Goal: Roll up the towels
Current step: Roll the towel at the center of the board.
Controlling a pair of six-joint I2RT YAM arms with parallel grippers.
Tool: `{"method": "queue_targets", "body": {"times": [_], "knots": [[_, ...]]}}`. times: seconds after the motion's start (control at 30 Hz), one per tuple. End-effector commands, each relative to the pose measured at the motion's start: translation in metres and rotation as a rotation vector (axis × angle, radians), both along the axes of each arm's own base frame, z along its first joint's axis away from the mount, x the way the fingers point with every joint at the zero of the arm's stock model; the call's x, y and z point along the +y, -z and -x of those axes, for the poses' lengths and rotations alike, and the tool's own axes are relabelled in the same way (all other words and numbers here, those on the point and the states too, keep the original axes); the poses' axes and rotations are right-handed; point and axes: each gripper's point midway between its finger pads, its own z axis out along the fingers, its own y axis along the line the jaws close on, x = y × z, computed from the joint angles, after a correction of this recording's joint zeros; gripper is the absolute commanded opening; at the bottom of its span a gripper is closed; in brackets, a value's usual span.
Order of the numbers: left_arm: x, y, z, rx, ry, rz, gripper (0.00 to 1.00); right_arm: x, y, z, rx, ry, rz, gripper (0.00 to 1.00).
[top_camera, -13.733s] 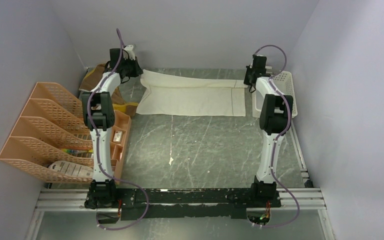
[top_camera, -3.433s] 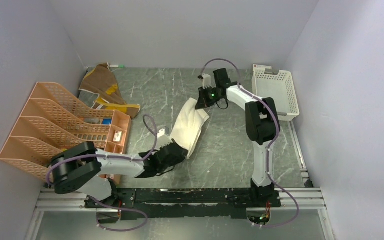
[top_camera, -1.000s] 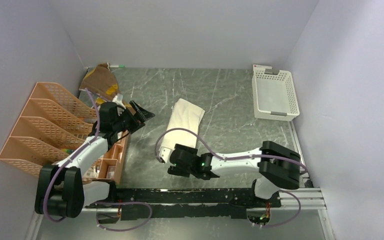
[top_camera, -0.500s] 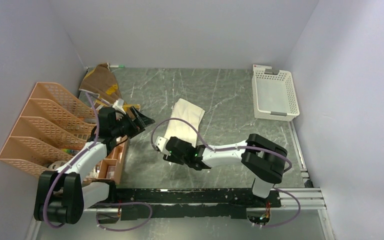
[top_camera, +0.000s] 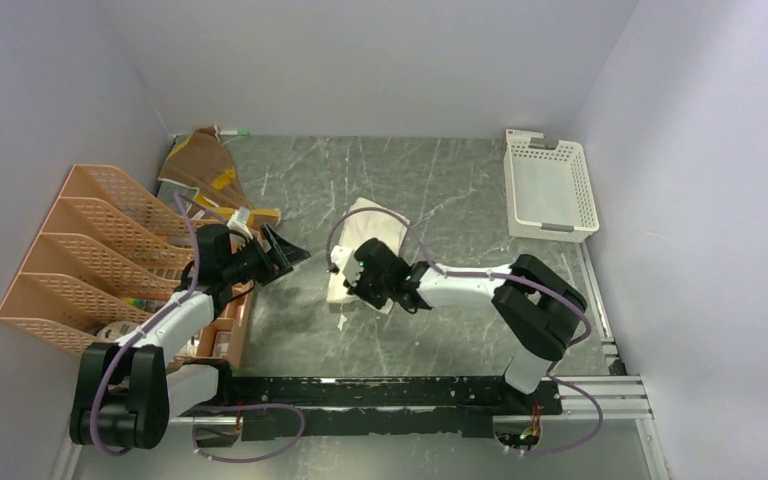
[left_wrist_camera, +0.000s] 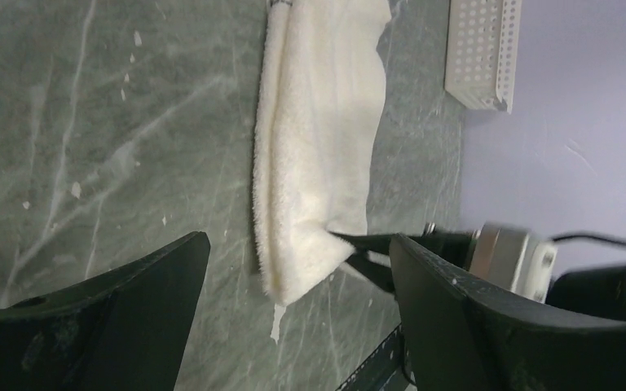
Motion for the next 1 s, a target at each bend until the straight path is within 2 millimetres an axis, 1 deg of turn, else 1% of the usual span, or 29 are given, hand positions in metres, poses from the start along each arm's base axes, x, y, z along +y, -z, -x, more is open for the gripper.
{"method": "queue_targets", "body": {"times": [0.0, 0.1, 0.17, 0.27, 0.33, 0.4, 0.57, 0.7, 0.77, 0.83, 0.9, 0.97], "knots": [[-0.005, -0.012, 0.004, -0.092, 0.061, 0.020, 0.92, 0.008, -0.020, 0.023, 0.244, -0.117, -0.135, 0.02], [-0.006, -0.016, 0.005, -0.117, 0.075, 0.019, 0.92, 0.010, -0.027, 0.026, 0.372, -0.155, -0.189, 0.02], [-0.011, -0.021, 0.008, -0.149, 0.107, 0.038, 0.91, 0.013, -0.037, 0.022, 0.446, -0.162, -0.231, 0.04], [-0.024, -0.031, 0.014, -0.204, 0.168, 0.056, 0.91, 0.010, -0.042, 0.017, 0.555, -0.162, -0.283, 0.06], [-0.033, -0.030, 0.017, -0.209, 0.193, 0.031, 0.90, 0.008, -0.043, 0.014, 0.619, -0.159, -0.307, 0.06], [-0.040, -0.025, 0.019, -0.206, 0.205, -0.001, 0.90, 0.007, -0.042, 0.013, 0.674, -0.160, -0.318, 0.07], [-0.050, -0.014, 0.018, -0.197, 0.214, -0.007, 0.90, 0.002, -0.029, 0.009, 0.794, -0.139, -0.343, 0.07], [-0.058, -0.002, 0.015, -0.181, 0.232, -0.031, 0.89, 0.003, -0.029, 0.004, 0.866, -0.146, -0.403, 0.07], [-0.065, 0.000, 0.014, -0.188, 0.254, -0.052, 0.88, 0.004, -0.031, 0.000, 0.888, -0.148, -0.424, 0.07], [-0.072, 0.002, 0.015, -0.203, 0.277, -0.081, 0.88, 0.001, -0.021, -0.009, 0.932, -0.089, -0.422, 0.05], [-0.078, 0.002, 0.015, -0.227, 0.298, -0.101, 0.88, -0.003, -0.015, -0.018, 0.988, -0.043, -0.431, 0.00], [-0.081, 0.003, 0.017, -0.243, 0.312, -0.100, 0.88, -0.007, -0.007, -0.023, 1.024, -0.013, -0.423, 0.00]]}}
